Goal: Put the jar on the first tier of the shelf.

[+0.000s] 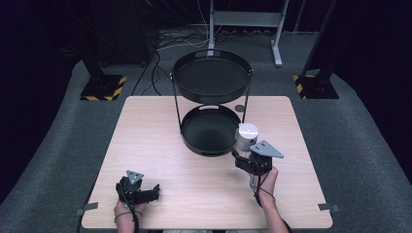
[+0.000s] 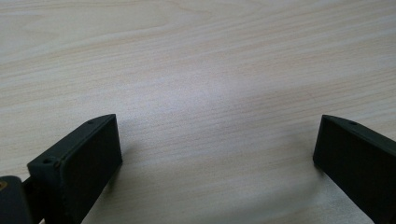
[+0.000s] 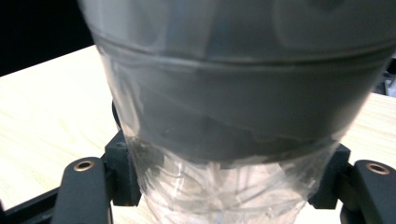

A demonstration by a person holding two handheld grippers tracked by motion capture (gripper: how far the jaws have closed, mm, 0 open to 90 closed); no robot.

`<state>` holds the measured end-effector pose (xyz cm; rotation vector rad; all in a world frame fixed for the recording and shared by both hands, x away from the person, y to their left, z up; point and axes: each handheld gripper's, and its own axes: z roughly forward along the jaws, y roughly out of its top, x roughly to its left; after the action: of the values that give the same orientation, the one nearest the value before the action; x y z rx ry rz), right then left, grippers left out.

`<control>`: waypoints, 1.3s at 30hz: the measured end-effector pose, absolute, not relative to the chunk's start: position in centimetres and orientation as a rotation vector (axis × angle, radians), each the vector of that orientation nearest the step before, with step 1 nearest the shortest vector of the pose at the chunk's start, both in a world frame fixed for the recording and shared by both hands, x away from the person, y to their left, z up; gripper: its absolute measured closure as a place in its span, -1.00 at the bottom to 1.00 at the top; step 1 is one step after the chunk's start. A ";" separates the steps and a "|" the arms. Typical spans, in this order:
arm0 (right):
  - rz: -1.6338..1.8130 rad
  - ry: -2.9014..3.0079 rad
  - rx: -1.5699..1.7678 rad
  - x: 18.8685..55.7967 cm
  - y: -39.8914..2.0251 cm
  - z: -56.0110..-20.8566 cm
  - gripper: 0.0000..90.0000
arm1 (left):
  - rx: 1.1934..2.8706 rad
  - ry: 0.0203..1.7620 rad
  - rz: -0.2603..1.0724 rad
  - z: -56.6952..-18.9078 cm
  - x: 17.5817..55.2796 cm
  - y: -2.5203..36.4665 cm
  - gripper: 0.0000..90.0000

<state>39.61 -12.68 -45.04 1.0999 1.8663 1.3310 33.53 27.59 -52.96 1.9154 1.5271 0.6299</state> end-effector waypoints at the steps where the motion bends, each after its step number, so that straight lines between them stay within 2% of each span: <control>1: 1.329 1.870 1.097 39.7 -12.6 -45.0 -0.35 | 1.915 1.527 0.630 -53.0 33.5 27.6 -0.99; 39: 1.373 1.902 1.083 43.6 -10.3 -44.4 -0.35 | 1.914 1.531 0.639 -53.0 33.5 27.6 -1.00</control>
<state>43.62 -10.33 -44.41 1.0833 1.9017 1.3728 33.51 27.57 -52.95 1.9142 1.5309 0.6388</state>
